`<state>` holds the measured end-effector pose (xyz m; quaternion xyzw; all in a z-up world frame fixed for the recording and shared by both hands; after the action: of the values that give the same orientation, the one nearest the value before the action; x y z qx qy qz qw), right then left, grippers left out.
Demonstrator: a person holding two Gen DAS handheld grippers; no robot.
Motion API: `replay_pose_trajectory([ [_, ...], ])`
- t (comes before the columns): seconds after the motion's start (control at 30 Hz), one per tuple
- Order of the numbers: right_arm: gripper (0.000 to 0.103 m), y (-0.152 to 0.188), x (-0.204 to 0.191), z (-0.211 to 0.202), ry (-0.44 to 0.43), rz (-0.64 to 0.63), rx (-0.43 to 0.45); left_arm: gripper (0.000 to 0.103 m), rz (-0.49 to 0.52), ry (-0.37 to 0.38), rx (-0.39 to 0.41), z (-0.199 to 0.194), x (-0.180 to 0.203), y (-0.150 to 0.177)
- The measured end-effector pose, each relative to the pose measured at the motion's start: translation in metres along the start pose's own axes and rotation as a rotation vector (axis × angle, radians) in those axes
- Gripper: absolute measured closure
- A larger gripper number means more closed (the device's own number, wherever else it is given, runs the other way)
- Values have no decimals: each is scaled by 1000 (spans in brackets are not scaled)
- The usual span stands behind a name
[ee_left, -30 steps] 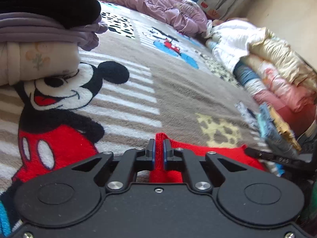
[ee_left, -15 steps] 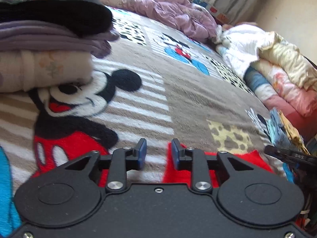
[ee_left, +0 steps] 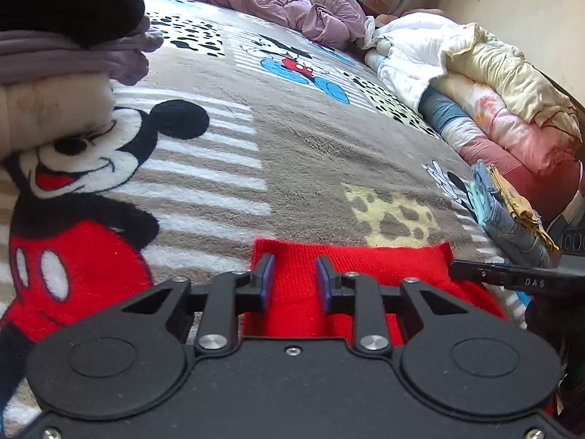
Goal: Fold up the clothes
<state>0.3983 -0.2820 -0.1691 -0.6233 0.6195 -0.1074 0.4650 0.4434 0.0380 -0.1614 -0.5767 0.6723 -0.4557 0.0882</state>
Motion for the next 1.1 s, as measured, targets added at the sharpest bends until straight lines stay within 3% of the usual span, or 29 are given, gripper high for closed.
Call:
replay_pose_trajectory([
  [0.17,81,0,-7,-14,15,-31,26,77,25,-6,27,-20,7,-4],
  [0.3,78,4,-21,-34,21,-77,50,72,129,-27,53,-41,37,3],
  [0.43,77,23,-44,-61,7,-128,65,65,228,-35,75,-58,78,25],
  [0.63,76,67,-82,-94,-7,-199,90,65,460,-75,131,-80,150,82],
  [0.73,76,99,-92,-104,19,-233,52,65,592,-107,83,-75,173,122],
  [0.8,76,120,-95,-109,47,-268,30,64,646,-116,-16,-64,177,149],
  [0.9,75,149,-101,-118,105,-347,29,65,784,-214,13,-68,189,174],
  [1.0,70,165,-107,-142,150,-384,44,63,805,-245,70,-89,200,182],
  [1.1,66,180,-104,-165,156,-368,54,61,779,-233,-26,-91,199,201],
])
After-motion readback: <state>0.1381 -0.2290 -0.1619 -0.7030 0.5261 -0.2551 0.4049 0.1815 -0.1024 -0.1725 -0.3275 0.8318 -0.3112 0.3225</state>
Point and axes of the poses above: each gripper's, at about its wrist camera, not at the fingertips, and z roughly the way its jaws point, x to its right, y to its underside, the point moved 4 cm from there along z, roughly the way its jaws point, and after that the axes turned 4 degrees about x, right-handed, at the moved point
